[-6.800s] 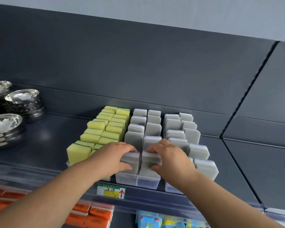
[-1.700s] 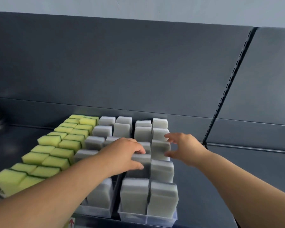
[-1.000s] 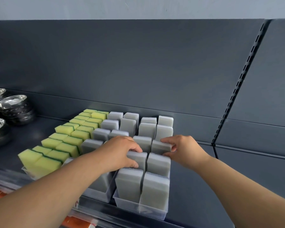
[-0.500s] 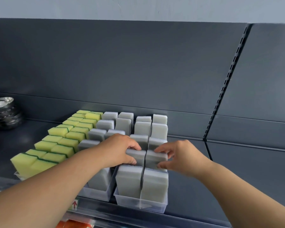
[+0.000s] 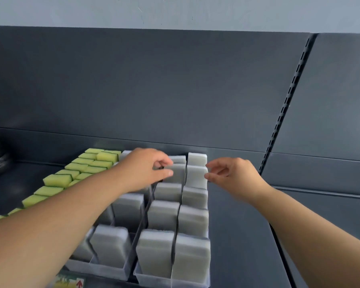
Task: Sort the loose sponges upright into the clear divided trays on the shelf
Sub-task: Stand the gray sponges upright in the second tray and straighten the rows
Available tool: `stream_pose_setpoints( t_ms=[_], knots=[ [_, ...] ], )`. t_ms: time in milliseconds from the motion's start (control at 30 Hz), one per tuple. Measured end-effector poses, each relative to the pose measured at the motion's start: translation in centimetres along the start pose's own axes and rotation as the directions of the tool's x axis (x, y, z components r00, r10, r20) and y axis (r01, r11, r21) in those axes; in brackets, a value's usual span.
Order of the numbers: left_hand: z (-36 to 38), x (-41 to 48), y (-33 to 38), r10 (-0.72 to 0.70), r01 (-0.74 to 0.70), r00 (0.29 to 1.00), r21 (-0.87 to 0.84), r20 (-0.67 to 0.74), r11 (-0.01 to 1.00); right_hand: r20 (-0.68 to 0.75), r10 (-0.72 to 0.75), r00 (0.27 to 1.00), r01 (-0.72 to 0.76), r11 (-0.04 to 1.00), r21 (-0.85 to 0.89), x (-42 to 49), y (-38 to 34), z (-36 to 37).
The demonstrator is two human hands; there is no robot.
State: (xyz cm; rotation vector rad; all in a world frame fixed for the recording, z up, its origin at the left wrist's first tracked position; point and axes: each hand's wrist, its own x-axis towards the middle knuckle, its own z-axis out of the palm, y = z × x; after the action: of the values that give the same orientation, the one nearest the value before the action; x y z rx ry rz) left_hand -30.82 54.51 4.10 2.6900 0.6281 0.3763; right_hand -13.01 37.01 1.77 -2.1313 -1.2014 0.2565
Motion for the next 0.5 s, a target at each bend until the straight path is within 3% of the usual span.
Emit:
stream_pose_setpoints(
  t_ms=[167,300,500],
  knots=[
    [2.3,5.6,-1.2,-0.046,0.030,0.995,0.165,0.093,0.986,0.129,0.021,0.991,-0.002,0.990,-0.143,4.5,2.2,1.5],
    [4.1,7.3,-2.1,-0.085,0.029,0.974,0.256,0.210,0.966,0.203,-0.014,0.979,0.044,0.989,-0.141,6.1,3.2,3.0],
    [5.0,7.3,-2.2,-0.105,0.060,0.976,0.231,0.188,0.971,0.133,-0.154,0.979,0.168,0.981,-0.096,6.1,4.2,3.7]
  ],
)
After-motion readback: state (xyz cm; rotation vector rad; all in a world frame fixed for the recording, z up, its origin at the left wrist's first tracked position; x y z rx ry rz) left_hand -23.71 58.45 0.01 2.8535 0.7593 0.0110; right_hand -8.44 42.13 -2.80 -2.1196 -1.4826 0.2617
